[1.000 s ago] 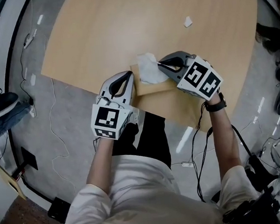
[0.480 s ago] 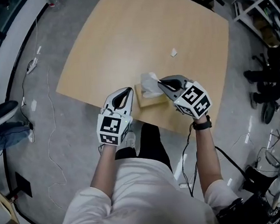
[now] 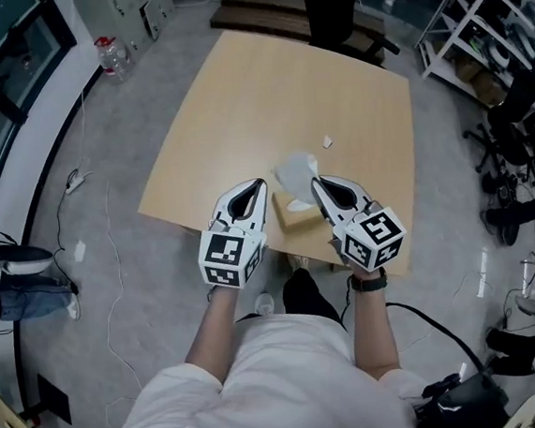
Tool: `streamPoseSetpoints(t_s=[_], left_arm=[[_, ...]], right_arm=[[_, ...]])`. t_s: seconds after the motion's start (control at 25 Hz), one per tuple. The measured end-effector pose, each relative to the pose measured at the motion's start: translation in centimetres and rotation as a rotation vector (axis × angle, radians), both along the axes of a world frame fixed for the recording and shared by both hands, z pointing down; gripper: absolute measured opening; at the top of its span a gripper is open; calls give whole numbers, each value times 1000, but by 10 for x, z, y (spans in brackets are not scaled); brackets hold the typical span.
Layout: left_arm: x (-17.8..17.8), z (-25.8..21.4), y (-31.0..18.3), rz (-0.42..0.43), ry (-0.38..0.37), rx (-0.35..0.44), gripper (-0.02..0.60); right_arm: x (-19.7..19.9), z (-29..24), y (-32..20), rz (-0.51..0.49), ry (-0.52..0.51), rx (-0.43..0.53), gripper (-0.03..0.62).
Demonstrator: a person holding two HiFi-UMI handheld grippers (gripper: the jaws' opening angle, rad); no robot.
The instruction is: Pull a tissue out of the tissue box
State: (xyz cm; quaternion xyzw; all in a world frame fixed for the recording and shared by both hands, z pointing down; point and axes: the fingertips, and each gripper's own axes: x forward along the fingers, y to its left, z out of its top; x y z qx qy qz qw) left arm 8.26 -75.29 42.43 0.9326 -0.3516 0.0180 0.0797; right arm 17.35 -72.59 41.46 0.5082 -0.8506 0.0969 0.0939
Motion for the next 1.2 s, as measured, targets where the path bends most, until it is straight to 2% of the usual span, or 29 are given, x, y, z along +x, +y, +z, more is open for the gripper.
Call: streamPoseSetpoints(t_s=[0.24,0.56,0.68,0.92,1.2], left_arm=[[-7,-47,2,-21,51,90,0],[8,-91,3,-87,98,184,0],[9,-99,0,-100,114,198,0],[36,-101,2,-94,98,204,0],[63,-98,6,-97,96,203,0]], right_arm=[[-16,-43,6,117,-44,150,6],[-2,-94,11,199,-44,321,6],[3,-98,13,213,-36,343,6],[40,-97,12,265,-86,332,6],[73,-99,18,283,-78,354,6]])
